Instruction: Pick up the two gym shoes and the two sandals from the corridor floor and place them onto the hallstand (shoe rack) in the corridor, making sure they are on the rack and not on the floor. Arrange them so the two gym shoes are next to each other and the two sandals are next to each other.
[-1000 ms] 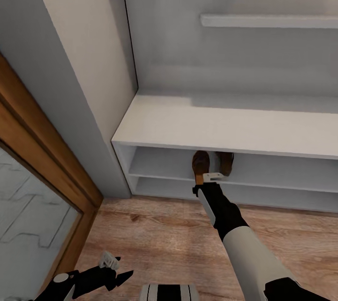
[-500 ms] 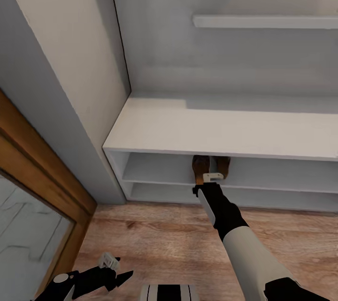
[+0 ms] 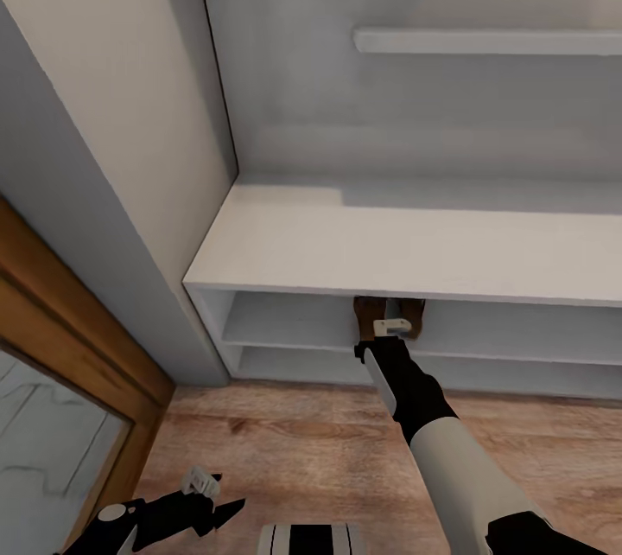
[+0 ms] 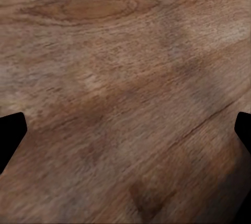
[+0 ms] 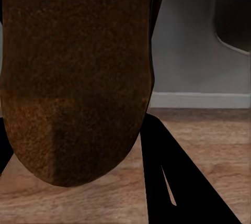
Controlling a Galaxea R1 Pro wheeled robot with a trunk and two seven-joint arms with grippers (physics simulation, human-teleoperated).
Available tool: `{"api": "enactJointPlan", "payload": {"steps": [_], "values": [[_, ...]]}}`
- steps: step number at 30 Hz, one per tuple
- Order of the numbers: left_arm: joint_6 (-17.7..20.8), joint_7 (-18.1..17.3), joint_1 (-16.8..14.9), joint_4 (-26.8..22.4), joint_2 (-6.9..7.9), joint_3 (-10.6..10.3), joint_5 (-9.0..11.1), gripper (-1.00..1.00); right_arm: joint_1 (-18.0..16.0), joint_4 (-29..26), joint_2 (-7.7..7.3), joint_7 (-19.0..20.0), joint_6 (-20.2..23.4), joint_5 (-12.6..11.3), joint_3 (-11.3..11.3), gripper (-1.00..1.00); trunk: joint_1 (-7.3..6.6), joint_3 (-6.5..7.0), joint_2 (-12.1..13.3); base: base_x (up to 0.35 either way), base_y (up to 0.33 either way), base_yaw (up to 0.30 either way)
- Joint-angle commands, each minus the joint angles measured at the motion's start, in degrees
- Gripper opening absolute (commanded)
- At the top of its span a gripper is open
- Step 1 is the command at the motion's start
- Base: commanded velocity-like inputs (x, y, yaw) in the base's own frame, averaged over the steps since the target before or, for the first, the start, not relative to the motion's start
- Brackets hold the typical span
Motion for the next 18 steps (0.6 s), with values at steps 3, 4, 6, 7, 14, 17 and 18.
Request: {"api": "enactJointPlan", "payload": {"steps": [3, 4, 6, 7, 14, 17, 18], "values": [[-0.38, -0.11, -0.04, 0.02, 0.04, 0.01, -0.21, 1.0, -0.03, -0.06, 0.0, -0.52, 0.18, -0.56, 0.1, -1.0, 0.01, -0.04, -0.02, 0.07, 0.0, 0.0], [-0.38, -0.11, -0.05, 0.03, 0.05, 0.01, -0.2, 1.0, -0.03, -0.06, 0.0, -0.52, 0.18, -0.56, 0.08, -1.0, 0.01, -0.04, -0.02, 0.027, 0.0, 0.0], [-0.38, -0.11, -0.06, 0.02, 0.06, 0.01, -0.2, 1.0, -0.03, -0.06, 0.0, -0.52, 0.18, -0.56, 0.12, -1.0, 0.01, -0.04, -0.02, 0.011, 0.0, 0.0], [-0.38, -0.11, -0.06, 0.02, 0.07, 0.01, -0.18, 1.0, -0.03, -0.06, 0.0, -0.52, 0.18, -0.56, 0.11, -1.0, 0.01, -0.04, -0.02, 0.006, 0.0, 0.0], [-0.38, -0.11, -0.06, 0.01, 0.04, 0.01, -0.15, 1.0, -0.03, -0.06, 0.0, -0.52, 0.18, -0.56, 0.08, -1.0, 0.01, -0.04, -0.02, 0.079, 0.0, 0.0], [-0.44, -0.11, -0.06, 0.01, 0.06, 0.05, -0.14, 1.0, -0.03, -0.06, 0.0, -0.52, 0.18, -0.56, 0.08, -1.0, 0.01, -0.04, -0.02, 0.178, 0.0, 0.0], [-0.45, -0.11, -0.06, 0.02, 0.07, 0.07, -0.13, 1.0, -0.03, -0.06, 0.0, -0.52, 0.18, -0.56, 0.07, -1.0, 0.01, -0.04, -0.02, 0.089, 0.0, 0.0]]}}
